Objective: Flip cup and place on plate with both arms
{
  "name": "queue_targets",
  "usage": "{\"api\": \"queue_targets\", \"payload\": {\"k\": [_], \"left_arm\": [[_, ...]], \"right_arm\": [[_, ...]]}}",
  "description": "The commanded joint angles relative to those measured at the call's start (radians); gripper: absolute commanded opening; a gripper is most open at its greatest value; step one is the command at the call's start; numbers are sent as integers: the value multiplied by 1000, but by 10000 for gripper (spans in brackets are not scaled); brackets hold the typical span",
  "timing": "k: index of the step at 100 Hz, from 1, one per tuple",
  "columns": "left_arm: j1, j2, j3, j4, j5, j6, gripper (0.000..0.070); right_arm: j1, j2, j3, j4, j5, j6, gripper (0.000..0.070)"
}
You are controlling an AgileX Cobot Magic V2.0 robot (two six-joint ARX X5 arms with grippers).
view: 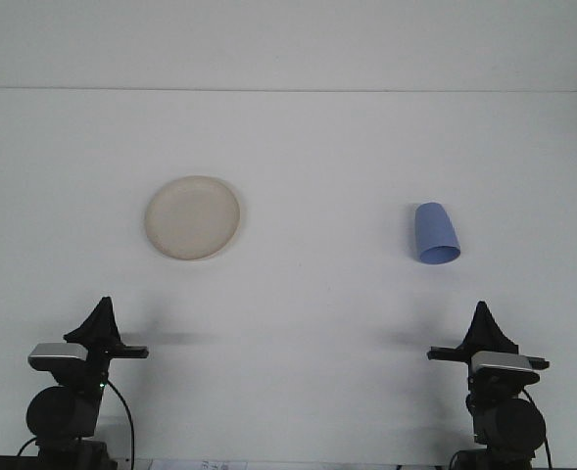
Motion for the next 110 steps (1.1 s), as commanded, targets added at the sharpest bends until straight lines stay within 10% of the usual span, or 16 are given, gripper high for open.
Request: {"api": "queue_targets", "payload": {"k": [1, 95, 110], "left_arm": [[0, -2, -19, 16, 3, -6, 15], [0, -2, -19, 16, 3, -6, 15], [0, -2, -19, 16, 3, -6, 15]], "right_arm": [[1, 0, -2, 13, 1, 8, 0], [2, 624, 726, -457, -49, 41, 2], [2, 679, 726, -459, -73, 48, 417]]}}
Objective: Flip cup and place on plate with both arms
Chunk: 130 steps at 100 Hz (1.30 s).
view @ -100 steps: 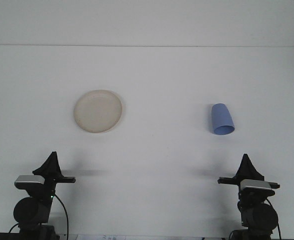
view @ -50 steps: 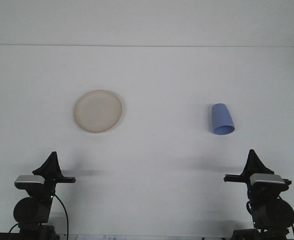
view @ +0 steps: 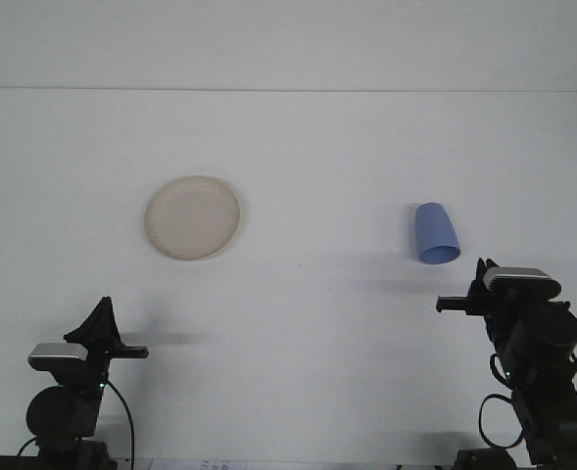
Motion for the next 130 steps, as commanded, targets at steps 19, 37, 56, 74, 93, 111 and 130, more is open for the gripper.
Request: {"api": "queue_targets", "payload": {"k": [19, 37, 56, 74, 93, 111, 130], "left_arm": [[0, -2, -19, 16, 3, -6, 15], [0, -2, -19, 15, 3, -6, 15], [0, -2, -19, 16, 3, -6, 15], [0, -2, -19, 16, 3, -6, 15], [0, -2, -19, 16, 3, -6, 15], [0, -2, -19, 16, 3, -5, 15], [0, -2, -19, 16, 3, -6, 15]], "right_arm": [[19, 71, -29, 14, -10, 34, 461], [78, 92, -212, 240, -9, 88, 460], [114, 168, -349, 486, -5, 114, 458], [114, 328, -351, 634, -2, 110, 458], [114, 524, -350, 812, -12, 122, 458], [113, 663, -329, 955, -10, 125, 436], [96, 799, -256, 1007, -10, 118, 392]]}}
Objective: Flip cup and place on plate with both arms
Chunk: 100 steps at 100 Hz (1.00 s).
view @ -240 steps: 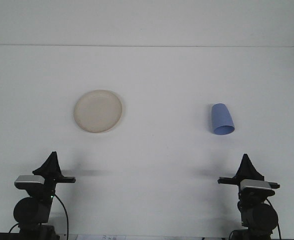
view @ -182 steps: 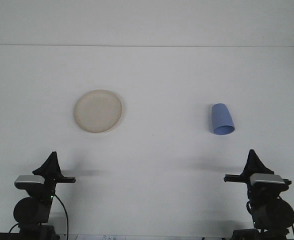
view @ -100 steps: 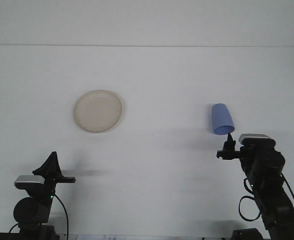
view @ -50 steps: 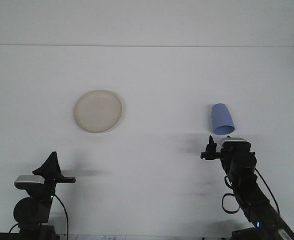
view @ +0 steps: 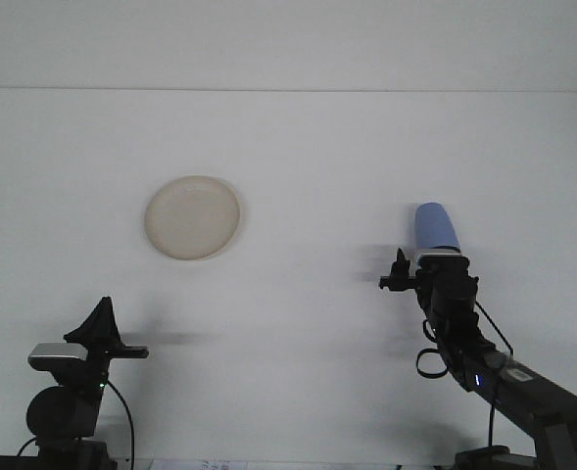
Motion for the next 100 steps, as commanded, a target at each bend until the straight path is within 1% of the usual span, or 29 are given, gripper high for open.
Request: {"api": "queue_targets", "payload": {"k": [1, 17, 21, 25, 28, 33, 34, 42, 56, 68, 77, 85, 92, 100], "left_arm": [[0, -2, -19, 16, 3, -6, 15], [0, -2, -19, 16, 3, -6, 15], [0, -2, -19, 16, 3, -6, 15], [0, -2, -19, 16, 3, -6, 15], [0, -2, -19, 16, 3, -6, 15], [0, -2, -19, 16, 3, -6, 15], [0, -2, -19, 16, 3, -6, 15], [0, -2, -19, 16, 3, -6, 15], [0, -2, -19, 15, 3, -6, 15], [0, -2, -19, 16, 3, -6, 15], [0, -2, -19, 16, 3, -6, 15], [0, -2, -19, 16, 3, -6, 15], [0, -2, -19, 16, 3, -6, 15], [0, -2, -19, 15, 3, -6, 15]], "right_arm": [[-6, 53, 38, 15, 0, 4, 391], [-31, 167, 126, 16, -4, 5, 390], [-35, 189, 144, 16, -4, 5, 364], [-37, 209, 161, 16, -8, 5, 289], [-37, 219, 171, 16, -8, 4, 199], [-37, 227, 181, 15, -9, 4, 24], [-37, 227, 182, 15, -10, 5, 0], [-36, 226, 188, 19, -28, 8, 0], [-25, 177, 190, -23, -79, 11, 0], [12, 63, 205, -148, -85, -5, 0], [50, -47, 272, -366, -118, -42, 0], [95, -122, 388, -632, -157, -87, 0], [144, -154, 521, -883, -192, -149, 0], [209, -157, 684, -1160, -208, -230, 0]]}}
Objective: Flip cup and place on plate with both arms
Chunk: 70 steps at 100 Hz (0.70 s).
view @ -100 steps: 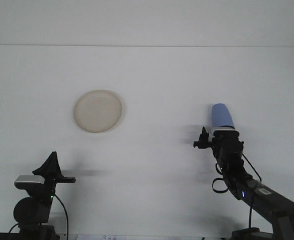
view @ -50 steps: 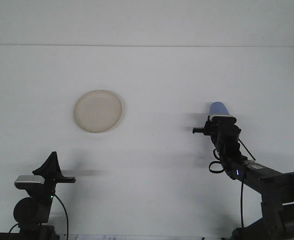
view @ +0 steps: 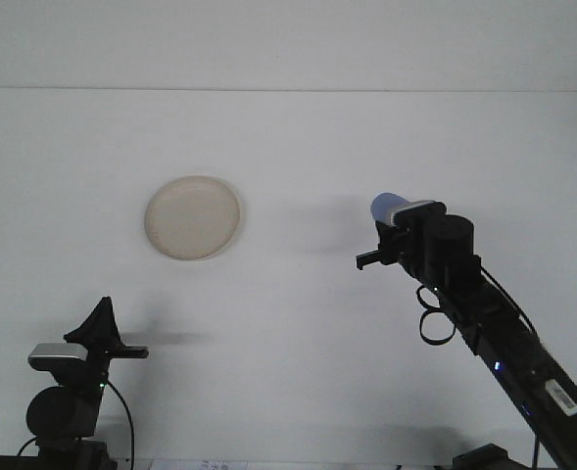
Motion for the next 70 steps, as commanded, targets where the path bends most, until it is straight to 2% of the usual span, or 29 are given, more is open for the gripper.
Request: {"api": "queue_targets", "payload": {"k": [1, 12, 28, 47, 70], "left_arm": [[0, -2, -19, 16, 3, -6, 15], [0, -2, -19, 16, 3, -6, 15], [0, -2, -19, 16, 3, -6, 15], [0, -2, -19, 16, 3, -6, 15], [0, -2, -19, 16, 3, -5, 15]], "right_arm": [[54, 18, 142, -307, -11, -124, 0], [160, 60, 326, -601, -11, -185, 0], [327, 158, 468, -874, 2, -185, 0], [491, 280, 484, -926, 19, -185, 0], [581, 421, 485, -969, 21, -185, 0]]}}
